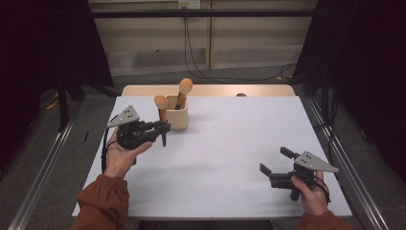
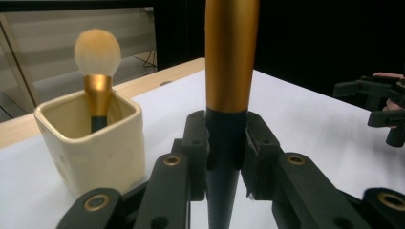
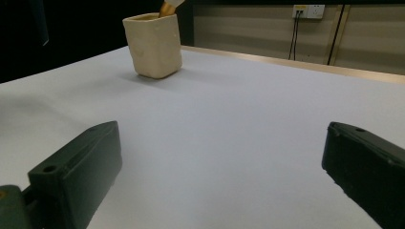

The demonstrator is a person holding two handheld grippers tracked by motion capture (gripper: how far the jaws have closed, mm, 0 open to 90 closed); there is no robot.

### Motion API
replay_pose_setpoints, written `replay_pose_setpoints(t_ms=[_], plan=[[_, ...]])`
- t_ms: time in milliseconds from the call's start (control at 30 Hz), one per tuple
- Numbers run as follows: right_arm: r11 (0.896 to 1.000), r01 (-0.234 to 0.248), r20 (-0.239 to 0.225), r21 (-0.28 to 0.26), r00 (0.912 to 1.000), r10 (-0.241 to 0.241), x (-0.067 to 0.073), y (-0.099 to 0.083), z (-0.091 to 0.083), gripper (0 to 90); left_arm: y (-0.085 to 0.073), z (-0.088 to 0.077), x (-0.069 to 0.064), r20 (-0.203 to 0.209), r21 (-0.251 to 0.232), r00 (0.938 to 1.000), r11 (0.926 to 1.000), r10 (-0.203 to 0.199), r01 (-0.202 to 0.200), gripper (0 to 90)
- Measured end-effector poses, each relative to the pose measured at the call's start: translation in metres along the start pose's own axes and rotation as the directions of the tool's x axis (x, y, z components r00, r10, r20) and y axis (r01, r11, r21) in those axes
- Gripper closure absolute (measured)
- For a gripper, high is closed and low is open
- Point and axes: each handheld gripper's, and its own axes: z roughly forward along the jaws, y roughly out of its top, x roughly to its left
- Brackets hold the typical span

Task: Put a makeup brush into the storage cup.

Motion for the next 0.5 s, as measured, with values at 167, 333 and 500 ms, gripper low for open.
replay_pose_setpoints(t_ms=[167, 333, 500], plan=[[1.000, 0.002, 0.001, -0.003, 1.0000, -0.002, 0.000, -0.001, -0.001, 0.0, 0.006, 0.003, 0.005, -0.008, -0.006, 0.9998, 0.9998, -0.017, 0.017, 74.3], [1.000, 0.004, -0.001, 0.000, 1.0000, -0.004, 0.000, -0.001, -0.001, 0.0, 0.011, 0.010, 0.009, -0.011, -0.004, 0.9997, 0.9998, -0.021, 0.021, 74.3], [1.000, 0.005, -0.008, -0.005, 1.0000, -0.005, 0.001, -0.001, -0.002, 0.0, 0.017, 0.018, 0.017, -0.027, 0.001, 0.9994, 0.9998, -0.019, 0.019, 74.3]])
